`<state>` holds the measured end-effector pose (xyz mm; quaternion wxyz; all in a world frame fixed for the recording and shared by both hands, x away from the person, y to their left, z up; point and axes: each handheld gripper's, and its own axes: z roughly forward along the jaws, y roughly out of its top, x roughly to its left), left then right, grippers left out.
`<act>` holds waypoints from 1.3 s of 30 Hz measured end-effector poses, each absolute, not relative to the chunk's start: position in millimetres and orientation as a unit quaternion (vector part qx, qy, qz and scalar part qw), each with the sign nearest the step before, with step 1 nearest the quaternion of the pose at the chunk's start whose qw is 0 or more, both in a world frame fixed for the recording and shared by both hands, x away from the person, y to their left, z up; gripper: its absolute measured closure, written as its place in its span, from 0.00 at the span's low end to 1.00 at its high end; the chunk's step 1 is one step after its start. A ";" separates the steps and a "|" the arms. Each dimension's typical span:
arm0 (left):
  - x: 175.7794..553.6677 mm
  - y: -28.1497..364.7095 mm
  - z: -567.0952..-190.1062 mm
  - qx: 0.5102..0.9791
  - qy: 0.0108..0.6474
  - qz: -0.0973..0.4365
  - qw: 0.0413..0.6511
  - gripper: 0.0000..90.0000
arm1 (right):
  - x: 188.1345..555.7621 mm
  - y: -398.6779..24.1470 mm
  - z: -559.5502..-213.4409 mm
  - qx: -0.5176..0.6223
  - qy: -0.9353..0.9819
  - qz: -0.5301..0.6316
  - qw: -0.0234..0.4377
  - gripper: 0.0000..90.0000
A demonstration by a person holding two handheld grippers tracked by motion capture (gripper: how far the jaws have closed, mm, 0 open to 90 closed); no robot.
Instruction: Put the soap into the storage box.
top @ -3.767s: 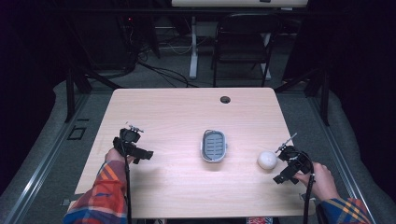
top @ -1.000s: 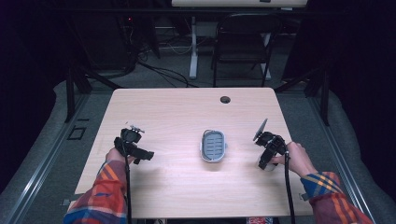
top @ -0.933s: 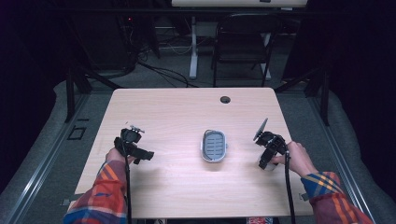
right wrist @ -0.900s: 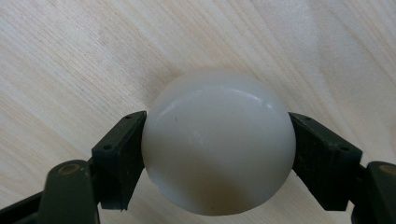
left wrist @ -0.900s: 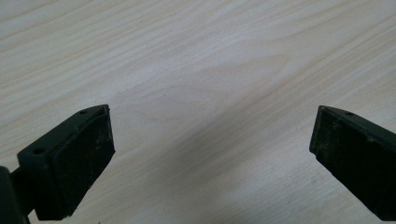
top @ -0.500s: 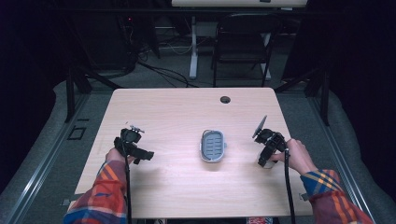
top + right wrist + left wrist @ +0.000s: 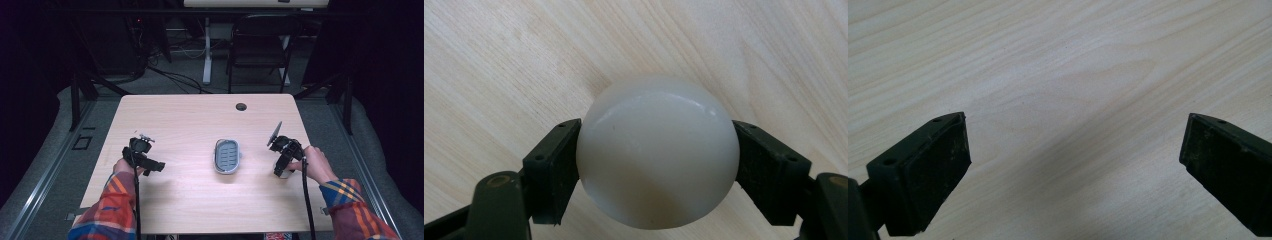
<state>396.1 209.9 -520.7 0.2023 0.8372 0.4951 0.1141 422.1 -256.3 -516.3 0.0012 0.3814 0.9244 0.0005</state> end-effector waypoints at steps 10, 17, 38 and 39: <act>397.0 209.0 -521.0 0.839 0.493 0.113 0.202 0.00 | 424.9 -246.1 -513.8 0.371 0.929 -0.002 0.001 0.27; 397.6 208.2 -521.0 0.840 0.491 0.112 0.201 0.00 | 426.9 -240.0 -511.5 0.367 0.930 -0.002 0.002 0.27; 398.2 207.2 -521.4 0.841 0.489 0.111 0.202 0.00 | 434.7 -215.2 -501.6 0.341 0.940 -0.009 0.001 0.27; 398.2 207.1 -521.4 0.841 0.489 0.111 0.202 0.00 | 435.8 -212.7 -501.2 0.338 0.941 -0.010 0.000 0.27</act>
